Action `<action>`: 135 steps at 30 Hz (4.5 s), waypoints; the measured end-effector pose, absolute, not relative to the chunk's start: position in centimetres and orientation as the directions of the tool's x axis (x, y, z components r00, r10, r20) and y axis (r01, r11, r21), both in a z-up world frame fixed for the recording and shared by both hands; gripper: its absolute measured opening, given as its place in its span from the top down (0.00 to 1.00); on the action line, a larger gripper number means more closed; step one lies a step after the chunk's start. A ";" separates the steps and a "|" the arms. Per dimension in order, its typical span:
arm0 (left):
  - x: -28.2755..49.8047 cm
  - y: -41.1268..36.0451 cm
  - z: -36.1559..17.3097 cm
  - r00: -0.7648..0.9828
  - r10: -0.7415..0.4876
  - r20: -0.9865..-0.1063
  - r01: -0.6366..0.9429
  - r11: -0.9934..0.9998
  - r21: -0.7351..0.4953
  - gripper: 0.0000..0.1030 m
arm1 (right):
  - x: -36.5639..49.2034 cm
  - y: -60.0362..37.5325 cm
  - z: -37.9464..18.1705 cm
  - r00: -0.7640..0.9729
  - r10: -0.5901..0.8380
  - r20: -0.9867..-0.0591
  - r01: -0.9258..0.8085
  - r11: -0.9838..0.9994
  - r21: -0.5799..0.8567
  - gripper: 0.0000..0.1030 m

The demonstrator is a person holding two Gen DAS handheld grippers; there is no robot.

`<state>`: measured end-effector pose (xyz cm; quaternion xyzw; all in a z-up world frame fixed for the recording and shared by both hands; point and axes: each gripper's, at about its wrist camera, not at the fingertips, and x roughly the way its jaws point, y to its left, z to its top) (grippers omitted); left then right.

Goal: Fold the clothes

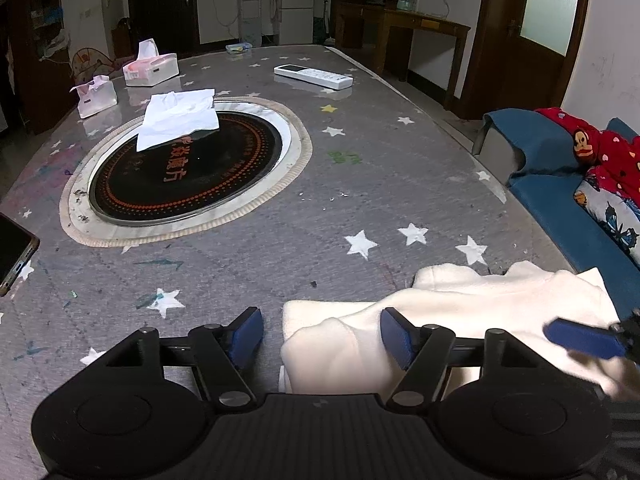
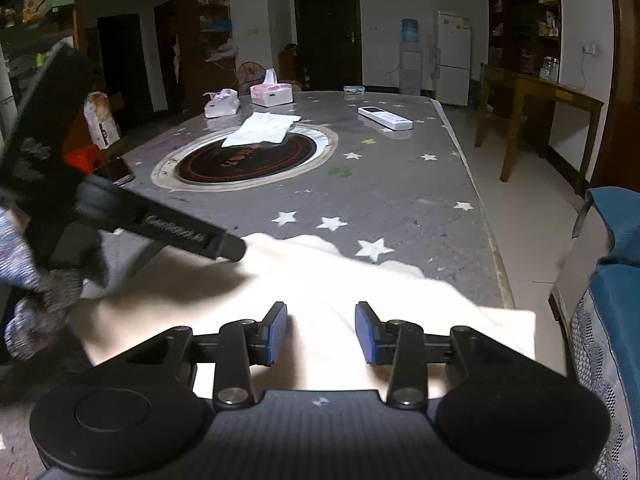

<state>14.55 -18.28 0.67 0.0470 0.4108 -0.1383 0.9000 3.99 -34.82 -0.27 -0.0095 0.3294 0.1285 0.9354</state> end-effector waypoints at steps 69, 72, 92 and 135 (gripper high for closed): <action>12.8 -17.8 0.1 0.625 -0.234 -0.745 0.318 0.947 -0.030 0.26 | -6.4 -36.6 -0.7 0.748 0.113 -0.654 -0.226 0.970 -0.092 1.00; 12.8 -17.8 0.1 0.626 -0.229 -0.746 0.315 0.949 -0.027 0.24 | -6.6 -36.6 -0.2 0.762 0.114 -0.637 -0.227 0.969 -0.098 1.00; 11.6 -22.8 2.2 0.533 -0.458 -0.711 0.489 0.853 -0.182 0.53 | -4.4 -37.3 -0.2 0.792 0.129 -0.597 -0.176 0.984 -0.020 0.76; 8.5 -25.9 3.5 0.628 -0.406 -0.664 0.526 0.850 -0.023 0.21 | -5.6 -35.2 0.5 0.811 0.173 -0.558 -0.206 0.979 0.004 0.15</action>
